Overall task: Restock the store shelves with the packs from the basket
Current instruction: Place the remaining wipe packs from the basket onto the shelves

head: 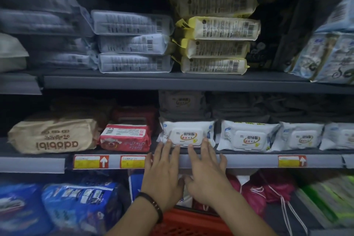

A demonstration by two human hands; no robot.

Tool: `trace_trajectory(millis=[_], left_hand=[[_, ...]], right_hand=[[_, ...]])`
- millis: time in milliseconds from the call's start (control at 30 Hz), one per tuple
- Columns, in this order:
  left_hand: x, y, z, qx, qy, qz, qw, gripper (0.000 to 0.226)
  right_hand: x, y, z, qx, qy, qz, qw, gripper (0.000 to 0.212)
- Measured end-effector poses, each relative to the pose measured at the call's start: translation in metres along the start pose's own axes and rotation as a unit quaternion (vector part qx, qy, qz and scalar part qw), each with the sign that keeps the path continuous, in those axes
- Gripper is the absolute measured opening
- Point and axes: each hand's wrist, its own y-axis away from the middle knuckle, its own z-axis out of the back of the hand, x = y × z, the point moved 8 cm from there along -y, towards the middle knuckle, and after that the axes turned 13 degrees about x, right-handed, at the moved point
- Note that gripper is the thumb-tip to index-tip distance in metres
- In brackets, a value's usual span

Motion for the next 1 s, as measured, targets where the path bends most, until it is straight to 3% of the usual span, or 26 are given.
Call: trace_trajectory(millis=[100,200,367,500,633,767,867,1000], left_hand=[[0.016,0.026,0.023,-0.073,0.101,0.009,0.992,0.072],[0.059,0.052,0.037,-0.125,0.223,0.070,0.964,0.062],[0.142,0.073,0.041,-0.140,0.390,0.169,0.894,0.079],[0.174,0.073,0.040,-0.130,0.501,0.163,0.840,0.078],[0.186,0.068,0.037,-0.125,0.548,0.139,0.815,0.066],[0.181,0.070,0.042,-0.117,0.585,0.104,0.796,0.063],[0.182,0.070,0.043,-0.128,0.615,0.088,0.773,0.069],[0.181,0.067,0.059,-0.151,0.623,0.041,0.767,0.066]], right_hand=[[0.009,0.019,0.014,-0.044,-0.036,0.000,0.998,0.073],[0.029,0.039,0.019,-0.094,-0.113,0.032,0.989,0.052],[0.079,0.033,0.008,-0.056,-0.335,0.061,0.939,0.042],[0.108,0.012,0.007,-0.051,-0.449,0.042,0.891,0.035],[0.122,-0.005,-0.003,-0.039,-0.498,0.035,0.865,0.043],[0.133,-0.018,-0.017,-0.025,-0.574,0.058,0.816,0.059],[0.130,-0.020,-0.009,-0.079,-0.583,0.049,0.808,0.059],[0.121,-0.013,0.012,-0.155,-0.555,0.067,0.814,0.073]])
